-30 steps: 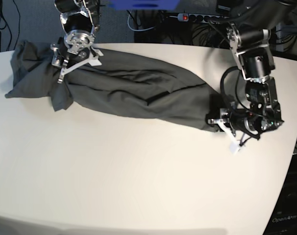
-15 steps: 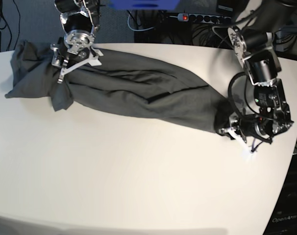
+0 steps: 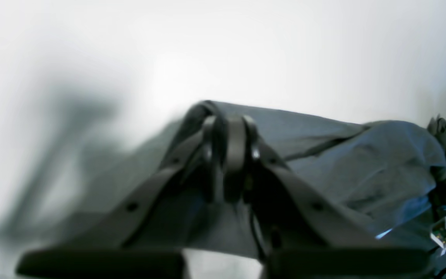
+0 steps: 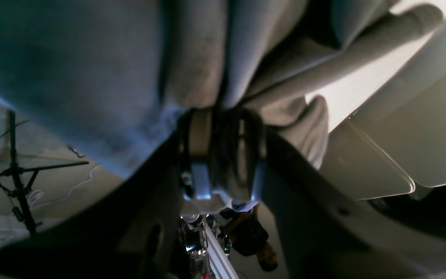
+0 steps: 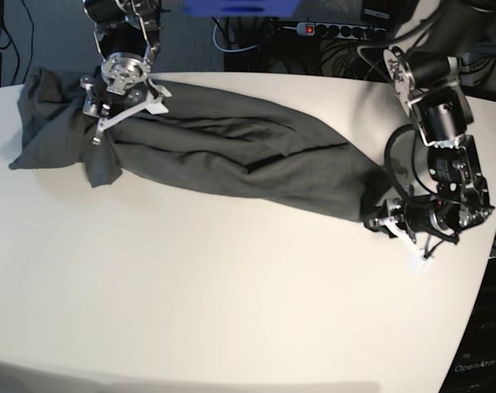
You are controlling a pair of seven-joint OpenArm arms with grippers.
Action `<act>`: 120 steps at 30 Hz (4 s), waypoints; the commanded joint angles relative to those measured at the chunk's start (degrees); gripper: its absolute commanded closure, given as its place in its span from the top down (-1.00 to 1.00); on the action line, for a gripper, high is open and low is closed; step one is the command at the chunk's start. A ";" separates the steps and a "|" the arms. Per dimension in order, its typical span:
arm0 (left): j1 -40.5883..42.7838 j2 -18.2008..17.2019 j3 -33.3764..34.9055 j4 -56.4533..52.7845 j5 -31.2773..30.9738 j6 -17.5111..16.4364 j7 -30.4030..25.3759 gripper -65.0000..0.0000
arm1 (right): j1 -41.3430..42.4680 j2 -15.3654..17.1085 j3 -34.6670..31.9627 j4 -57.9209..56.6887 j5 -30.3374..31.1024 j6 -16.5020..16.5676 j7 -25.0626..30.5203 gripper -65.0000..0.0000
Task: Fold the T-shirt properly
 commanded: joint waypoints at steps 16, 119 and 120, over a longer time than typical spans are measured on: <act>-3.12 -2.58 0.08 1.12 -16.10 0.20 5.98 -0.45 | -1.78 -3.06 -0.08 1.10 -9.78 -0.29 -0.42 0.36; 0.05 -10.06 23.20 -19.45 11.95 -0.32 -11.25 -0.93 | 11.67 -6.58 5.54 3.91 -3.54 -0.29 -5.52 -1.00; 0.49 -10.06 23.20 -19.45 11.95 -0.32 -11.17 -0.93 | 11.58 -6.58 5.54 3.91 -3.54 -0.29 -5.44 -1.00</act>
